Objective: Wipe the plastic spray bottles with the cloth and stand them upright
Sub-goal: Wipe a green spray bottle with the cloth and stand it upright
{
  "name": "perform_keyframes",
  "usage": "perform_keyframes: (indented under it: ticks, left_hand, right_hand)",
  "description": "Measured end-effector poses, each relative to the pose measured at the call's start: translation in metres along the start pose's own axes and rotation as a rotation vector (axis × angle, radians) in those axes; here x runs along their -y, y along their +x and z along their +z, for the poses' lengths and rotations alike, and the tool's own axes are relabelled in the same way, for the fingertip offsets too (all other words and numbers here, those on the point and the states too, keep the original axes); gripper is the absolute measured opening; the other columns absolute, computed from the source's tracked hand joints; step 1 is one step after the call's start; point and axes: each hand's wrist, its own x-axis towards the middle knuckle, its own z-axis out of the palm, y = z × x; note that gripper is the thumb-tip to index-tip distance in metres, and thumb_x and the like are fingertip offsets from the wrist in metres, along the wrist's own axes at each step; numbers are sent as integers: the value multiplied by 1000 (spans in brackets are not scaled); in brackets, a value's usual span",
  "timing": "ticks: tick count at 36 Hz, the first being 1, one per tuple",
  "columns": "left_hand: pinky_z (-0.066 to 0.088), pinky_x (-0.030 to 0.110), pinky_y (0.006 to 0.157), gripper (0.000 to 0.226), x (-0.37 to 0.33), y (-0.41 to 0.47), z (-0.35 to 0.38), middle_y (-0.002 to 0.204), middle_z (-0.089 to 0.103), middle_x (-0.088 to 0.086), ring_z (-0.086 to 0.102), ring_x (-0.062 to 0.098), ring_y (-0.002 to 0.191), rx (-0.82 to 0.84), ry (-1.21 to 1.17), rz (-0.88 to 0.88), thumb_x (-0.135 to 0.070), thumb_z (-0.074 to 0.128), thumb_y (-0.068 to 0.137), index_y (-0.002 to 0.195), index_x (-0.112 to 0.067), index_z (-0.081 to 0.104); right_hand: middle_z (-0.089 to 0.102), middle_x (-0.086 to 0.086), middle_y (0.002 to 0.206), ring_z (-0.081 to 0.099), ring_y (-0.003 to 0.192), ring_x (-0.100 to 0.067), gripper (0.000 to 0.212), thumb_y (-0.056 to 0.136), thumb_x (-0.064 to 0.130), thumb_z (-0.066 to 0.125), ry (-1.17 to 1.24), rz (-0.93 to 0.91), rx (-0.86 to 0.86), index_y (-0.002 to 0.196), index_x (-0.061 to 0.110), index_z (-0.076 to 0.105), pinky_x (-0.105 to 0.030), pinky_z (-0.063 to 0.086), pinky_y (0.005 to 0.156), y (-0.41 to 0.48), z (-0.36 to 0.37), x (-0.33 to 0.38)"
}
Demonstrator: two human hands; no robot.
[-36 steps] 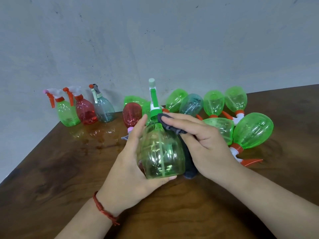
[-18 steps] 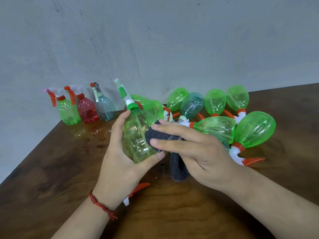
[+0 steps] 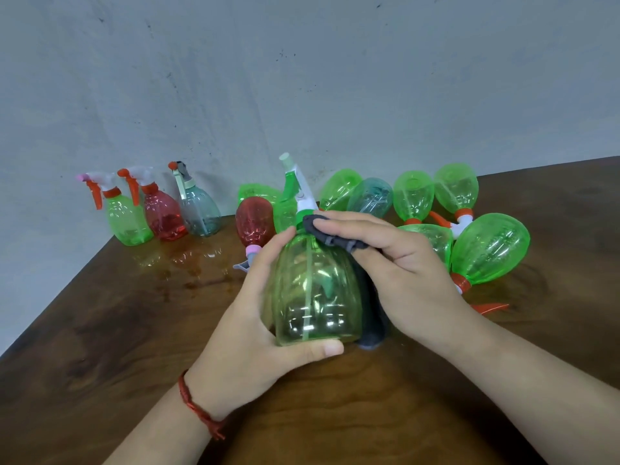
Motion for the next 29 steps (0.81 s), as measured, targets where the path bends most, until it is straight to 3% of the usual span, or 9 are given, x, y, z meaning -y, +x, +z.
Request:
perform_keyframes:
  ticks: [3,7,9,13,18,21,23,25,29]
  left_hand:
    - [41,13,114,122,-5,1,1,154,48,-32,52,-1,142,-27,119,38,-31,101,65,165,-31,30]
    - [42,12,113,121,-6,2,3,151,47,-37,54,-2,140,-54,169,86,-29,100,67,165,-23,30]
    - [41,12,113,121,-5,1,4,152,46,-37,54,-1,141,-65,188,98,-30,99,67,166,-22,29]
    - [44,17,113,118,-3,0,4,154,48,-30,54,2,141,-129,169,59,-35,99,67,164,-30,32]
    - [53,36,110,114,3,2,0,149,61,-15,63,9,135,-287,32,-31,-30,104,69,162,-33,37]
    - [51,13,101,110,1,5,-5,140,63,-28,63,-4,128,-346,23,-43,-23,96,65,160,-29,40]
    - [47,5,97,109,-2,6,-4,136,61,-37,61,-10,126,-357,26,-50,-23,94,65,160,-28,40]
    - [49,9,99,110,-2,7,-4,138,61,-35,61,-8,128,-351,24,-61,-24,97,67,160,-29,39]
    - [54,37,111,114,1,4,-5,151,59,-18,61,7,136,-250,33,-61,-27,102,70,162,-33,35]
  right_hand:
    - [70,9,138,58,138,-10,52,99,-20,47,-26,-14,-2,125,13,77,-34,43,120,0,0,-1]
    - [68,9,141,62,133,-10,52,100,-19,46,-145,-110,36,128,13,76,-22,47,111,-2,3,-1]
    - [65,7,145,61,134,-11,53,100,-19,47,-250,-188,52,131,14,75,-25,47,111,-4,3,-3]
    - [61,1,150,62,133,-14,52,101,-20,49,-353,-270,108,135,11,72,-36,52,111,-7,2,-5]
    - [57,-4,155,53,145,-16,49,103,-15,48,-431,-356,198,138,12,70,-40,48,116,-10,2,-4]
    - [54,-5,157,48,150,-18,57,97,-23,50,-466,-407,251,138,11,70,-43,49,116,-12,4,-6]
    - [54,-5,157,47,151,-19,65,92,-29,50,-487,-434,261,139,12,69,-44,51,114,-11,4,-7]
    - [54,-4,157,47,151,-20,68,91,-30,50,-505,-453,267,139,13,69,-44,52,113,-10,2,-8]
    - [53,-1,158,50,147,-15,59,100,-22,49,-467,-391,230,141,15,68,-40,50,114,-9,-1,-6]
